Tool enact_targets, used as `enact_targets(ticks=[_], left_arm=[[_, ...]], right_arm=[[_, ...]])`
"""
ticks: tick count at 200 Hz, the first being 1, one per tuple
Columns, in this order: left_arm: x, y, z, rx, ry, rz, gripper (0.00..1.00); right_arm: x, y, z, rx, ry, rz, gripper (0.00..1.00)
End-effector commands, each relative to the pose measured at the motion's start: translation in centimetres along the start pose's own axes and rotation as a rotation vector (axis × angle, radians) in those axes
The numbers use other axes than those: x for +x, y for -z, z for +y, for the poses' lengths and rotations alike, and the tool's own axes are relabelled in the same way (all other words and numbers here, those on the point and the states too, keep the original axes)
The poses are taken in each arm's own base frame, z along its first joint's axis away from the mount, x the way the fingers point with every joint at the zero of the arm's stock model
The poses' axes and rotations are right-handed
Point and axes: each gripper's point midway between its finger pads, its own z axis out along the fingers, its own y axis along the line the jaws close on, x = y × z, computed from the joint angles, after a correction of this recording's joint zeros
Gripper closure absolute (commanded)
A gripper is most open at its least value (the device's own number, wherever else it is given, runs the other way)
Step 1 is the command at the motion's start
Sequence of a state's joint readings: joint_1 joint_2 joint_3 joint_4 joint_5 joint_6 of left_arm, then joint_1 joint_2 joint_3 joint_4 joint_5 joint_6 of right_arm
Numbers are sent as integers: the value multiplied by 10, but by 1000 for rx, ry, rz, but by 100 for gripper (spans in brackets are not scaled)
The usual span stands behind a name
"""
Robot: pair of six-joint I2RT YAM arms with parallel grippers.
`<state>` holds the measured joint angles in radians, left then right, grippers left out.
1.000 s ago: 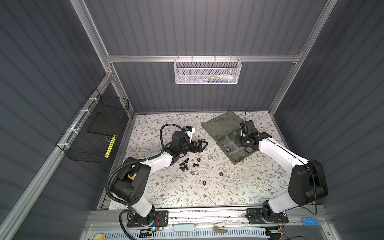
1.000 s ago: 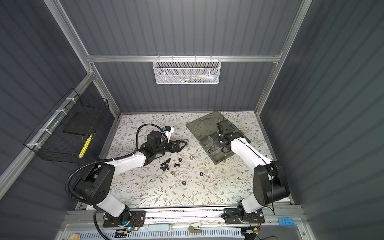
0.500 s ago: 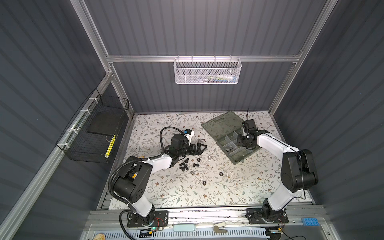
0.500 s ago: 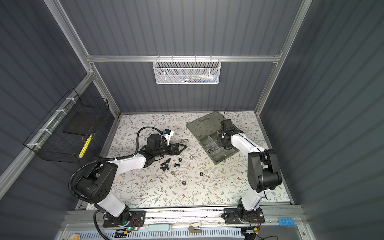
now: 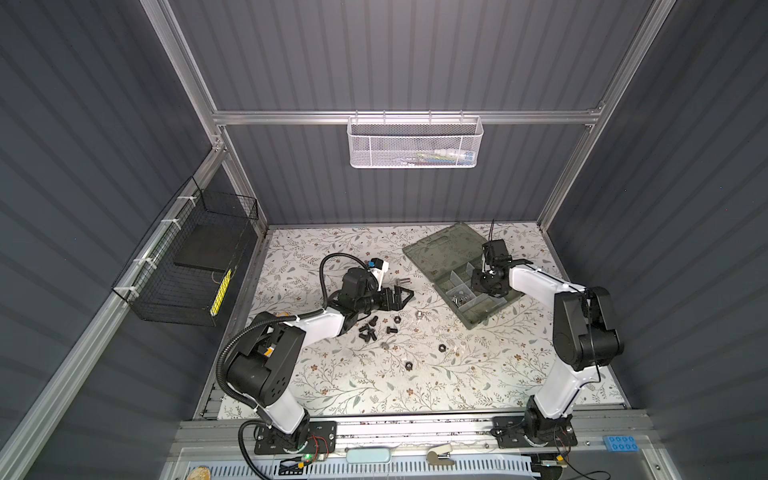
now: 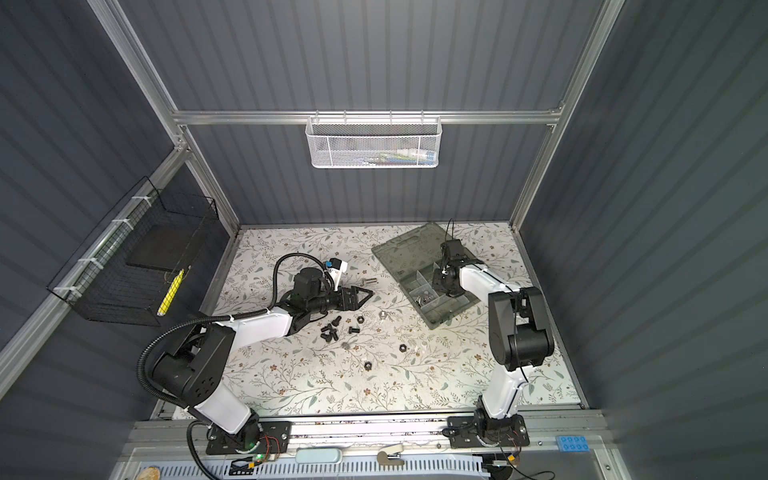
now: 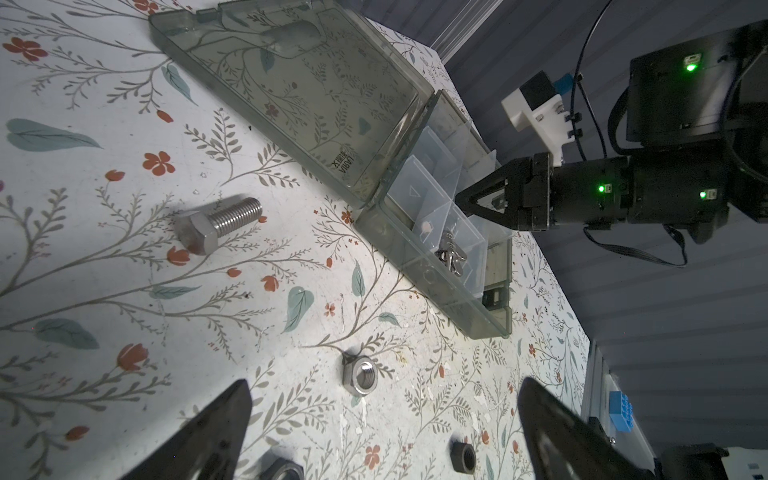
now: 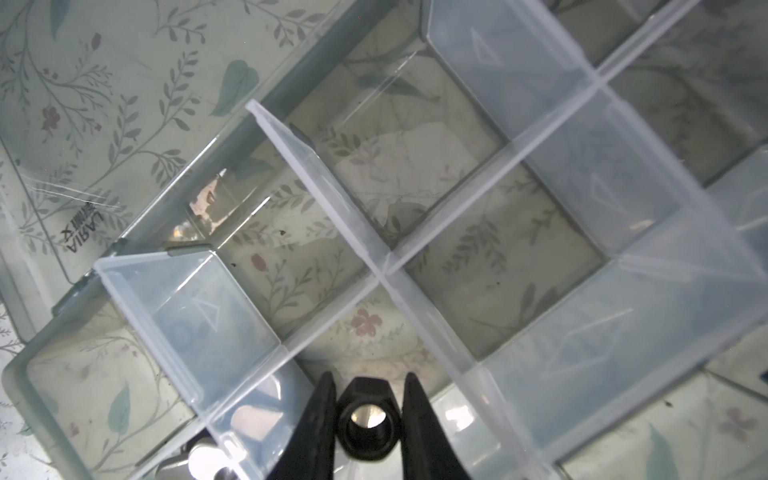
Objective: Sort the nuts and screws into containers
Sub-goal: 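Carry the black hex nut with the right gripper into an empty compartment and release, then withdraw the right gripper from the box and lower over another black hex nut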
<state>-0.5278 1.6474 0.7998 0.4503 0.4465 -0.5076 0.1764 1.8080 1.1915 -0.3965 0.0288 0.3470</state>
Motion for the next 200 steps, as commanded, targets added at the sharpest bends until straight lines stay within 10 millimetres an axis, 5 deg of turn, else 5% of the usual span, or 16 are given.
enact_targets(ticks=[1, 41, 118, 160, 200], left_arm=[[-2, 2, -7, 29, -27, -4, 0], [-3, 3, -8, 27, -31, -7, 0], [-5, 5, -10, 30, -30, -13, 0], [-8, 10, -14, 32, -41, -28, 0], [-10, 15, -14, 9, -30, -34, 0]], right_arm=[[6, -4, -6, 21, 9, 31, 76], [7, -7, -6, 23, 6, 36, 74], [2, 8, -2, 3, -2, 23, 53], [-3, 37, 7, -28, 3, -28, 42], [4, 67, 26, -49, 60, -65, 18]])
